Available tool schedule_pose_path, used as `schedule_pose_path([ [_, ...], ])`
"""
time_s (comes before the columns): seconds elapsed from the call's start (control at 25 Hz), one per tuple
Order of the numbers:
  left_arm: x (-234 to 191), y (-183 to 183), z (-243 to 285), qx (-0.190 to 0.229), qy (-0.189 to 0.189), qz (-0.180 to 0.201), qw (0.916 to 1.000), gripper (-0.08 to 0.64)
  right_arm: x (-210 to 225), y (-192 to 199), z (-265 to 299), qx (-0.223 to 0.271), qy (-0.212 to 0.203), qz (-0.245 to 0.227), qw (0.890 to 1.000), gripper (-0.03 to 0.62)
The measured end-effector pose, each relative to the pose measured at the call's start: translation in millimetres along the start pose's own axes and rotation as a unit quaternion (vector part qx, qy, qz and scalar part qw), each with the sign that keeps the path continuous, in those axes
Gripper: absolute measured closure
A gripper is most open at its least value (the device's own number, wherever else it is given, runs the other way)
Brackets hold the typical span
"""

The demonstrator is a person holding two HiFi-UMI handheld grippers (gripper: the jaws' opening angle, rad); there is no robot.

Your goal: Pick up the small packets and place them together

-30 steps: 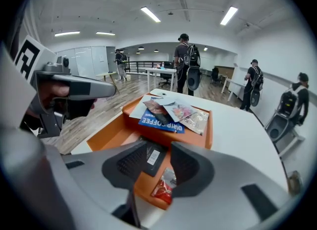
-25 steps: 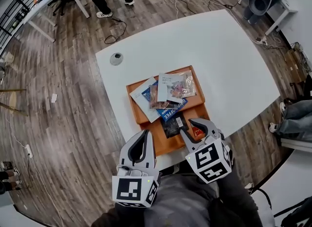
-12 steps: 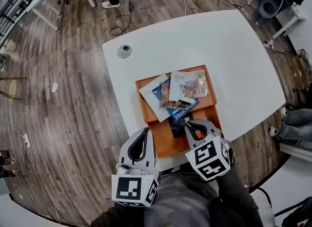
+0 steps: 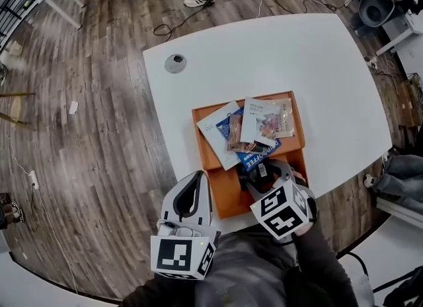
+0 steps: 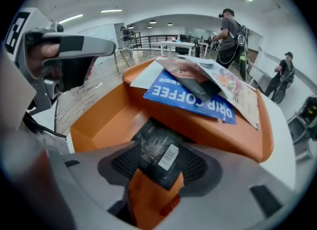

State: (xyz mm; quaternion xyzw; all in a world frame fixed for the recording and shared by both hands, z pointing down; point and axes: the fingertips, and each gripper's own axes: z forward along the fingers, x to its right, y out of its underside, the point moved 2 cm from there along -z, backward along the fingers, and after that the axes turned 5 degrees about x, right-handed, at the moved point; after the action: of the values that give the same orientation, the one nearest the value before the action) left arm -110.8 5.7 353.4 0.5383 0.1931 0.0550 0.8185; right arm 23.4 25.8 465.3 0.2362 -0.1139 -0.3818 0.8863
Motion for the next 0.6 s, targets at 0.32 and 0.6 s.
schedule_pose_path([
  [0.32, -6.2, 5.0, 9.7, -0.009, 0.001, -0.008, 0.9999, 0.565, 8.2, -2.7, 4.1, -0.001, -0.008, 0.006, 1.000, 0.434],
  [0.6, -9.0, 1.4, 6.6, -0.005, -0.001, -0.005, 1.0000, 0.565, 1.6, -5.9, 3.4, 0.004, -0.002, -0.020, 1.000, 0.580],
])
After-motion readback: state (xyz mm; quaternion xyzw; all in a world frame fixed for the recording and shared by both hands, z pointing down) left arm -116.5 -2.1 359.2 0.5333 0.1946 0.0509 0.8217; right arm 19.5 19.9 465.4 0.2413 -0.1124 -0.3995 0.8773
